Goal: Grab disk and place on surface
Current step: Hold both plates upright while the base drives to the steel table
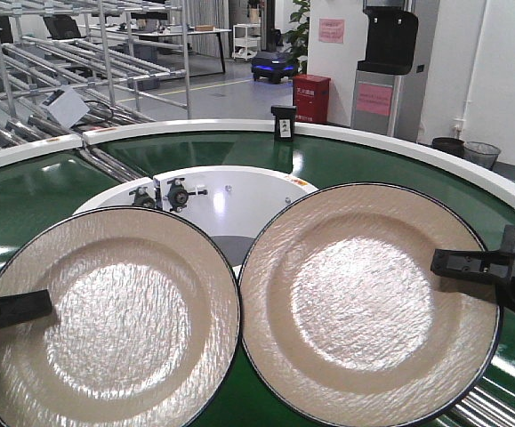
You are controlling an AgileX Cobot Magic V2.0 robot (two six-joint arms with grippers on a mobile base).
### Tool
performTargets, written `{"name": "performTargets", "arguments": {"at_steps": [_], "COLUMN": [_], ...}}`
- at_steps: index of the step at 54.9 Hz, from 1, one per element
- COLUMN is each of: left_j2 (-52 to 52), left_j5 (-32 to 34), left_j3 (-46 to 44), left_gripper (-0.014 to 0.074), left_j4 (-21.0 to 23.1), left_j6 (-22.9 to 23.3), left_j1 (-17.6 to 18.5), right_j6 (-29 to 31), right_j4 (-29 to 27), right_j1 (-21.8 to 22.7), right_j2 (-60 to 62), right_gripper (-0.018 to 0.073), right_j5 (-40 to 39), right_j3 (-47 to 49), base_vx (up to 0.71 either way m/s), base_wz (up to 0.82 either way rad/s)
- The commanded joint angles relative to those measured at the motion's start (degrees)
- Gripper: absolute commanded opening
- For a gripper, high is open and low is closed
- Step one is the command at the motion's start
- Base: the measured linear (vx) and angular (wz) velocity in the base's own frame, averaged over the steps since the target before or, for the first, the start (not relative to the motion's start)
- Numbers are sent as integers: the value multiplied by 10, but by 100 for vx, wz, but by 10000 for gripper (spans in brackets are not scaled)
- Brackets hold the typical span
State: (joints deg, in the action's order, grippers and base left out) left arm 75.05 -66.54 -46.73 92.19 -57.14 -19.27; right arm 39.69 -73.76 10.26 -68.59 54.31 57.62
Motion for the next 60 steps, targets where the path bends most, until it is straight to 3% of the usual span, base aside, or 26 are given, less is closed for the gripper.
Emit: {"name": "performTargets", "arguments": {"at_steps": [1,23,60], "left_j2": [-19,-19,-19], "left_j5": [-40,-41,-41], "left_j3": [-16,-16,-16], "left_gripper": [-1,-1,-1], "left_j4": [97,97,97], "left_j6": [8,8,8], "left_j1": [0,0,0], "right_j6": [-6,-6,-6], "right_j4": [-72,-72,-72], "right_j1": [2,2,2], "right_j2": [19,19,19], "right_gripper": [-9,-9,-9], "right_j5": [0,-14,-13], "right_j3": [20,20,20], "base_vx": [0,-9,-22], "base_wz": [1,-11,-53]}}
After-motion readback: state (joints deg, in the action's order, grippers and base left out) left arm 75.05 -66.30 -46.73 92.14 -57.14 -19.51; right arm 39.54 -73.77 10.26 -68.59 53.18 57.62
